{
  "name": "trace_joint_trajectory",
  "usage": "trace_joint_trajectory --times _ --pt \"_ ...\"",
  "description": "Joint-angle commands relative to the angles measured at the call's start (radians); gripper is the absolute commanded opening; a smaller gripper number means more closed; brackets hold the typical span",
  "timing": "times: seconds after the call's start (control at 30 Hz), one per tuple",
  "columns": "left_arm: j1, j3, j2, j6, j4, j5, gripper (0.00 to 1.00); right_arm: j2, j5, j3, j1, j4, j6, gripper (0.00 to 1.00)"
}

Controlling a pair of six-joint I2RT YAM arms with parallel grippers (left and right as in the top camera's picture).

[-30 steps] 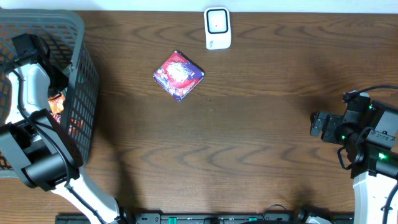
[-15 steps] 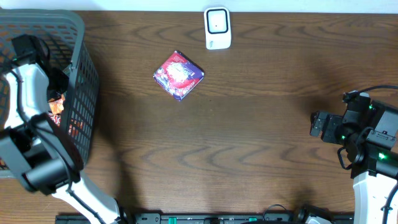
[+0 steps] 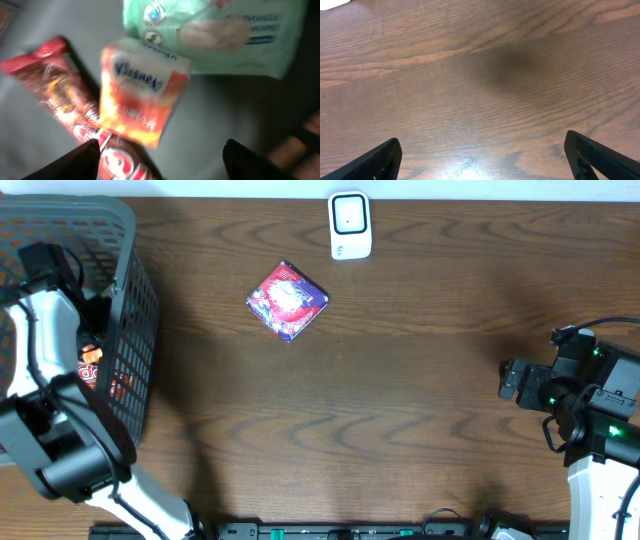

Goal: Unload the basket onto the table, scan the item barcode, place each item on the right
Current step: 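Grasp the orange Kleenex tissue pack in the basket with the left gripper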

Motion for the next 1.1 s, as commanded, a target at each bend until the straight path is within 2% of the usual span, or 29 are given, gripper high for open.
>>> trace_joint_trajectory --times 0.0,0.23,0.3,0.43,0.5,0.57,0.67,0.7,0.87,1.07 --pt "0.002 -0.013 0.056 0.045 0.028 -0.006 0.78 0.002 0.005 0.016 -0.004 -0.002 0.009 0.99" --pt "0.003 -0.013 0.106 0.045 0.101 -0.04 0.76 0.002 0.005 0.016 -0.004 -0.002 0.009 0.99" --pt "0.002 -0.013 0.11 0.045 0.114 -0.04 0.66 0.002 0.005 0.016 -0.004 -0.002 0.009 0.99" --pt "0.003 -0.013 0.11 0.045 0.13 -0.04 0.56 0.002 0.005 0.016 -0.004 -0.002 0.009 0.99" --pt "0.002 -0.013 0.111 0.045 0.137 -0.04 0.49 0.002 0.005 0.016 -0.004 -0.002 0.009 0.99" --pt "0.002 -0.013 0.111 0.045 0.14 -0.04 0.37 0.002 0.005 0.016 -0.004 -0.002 0.009 0.99" --pt "0.002 -0.014 0.111 0.03 0.136 -0.039 0.1 0.002 0.005 0.016 -0.004 -0.002 0.009 0.99" --pt "0.002 -0.013 0.11 0.014 0.132 -0.039 0.08 0.002 0.005 0.016 -0.004 -0.002 0.009 0.99" --pt "0.003 0.031 0.039 -0.027 0.09 0.093 0.07 0.002 0.005 0.016 -0.004 -0.002 0.009 0.99" --pt "0.004 0.039 -0.216 -0.063 0.087 0.217 0.07 0.002 0.005 0.016 -0.004 -0.002 0.009 0.99"
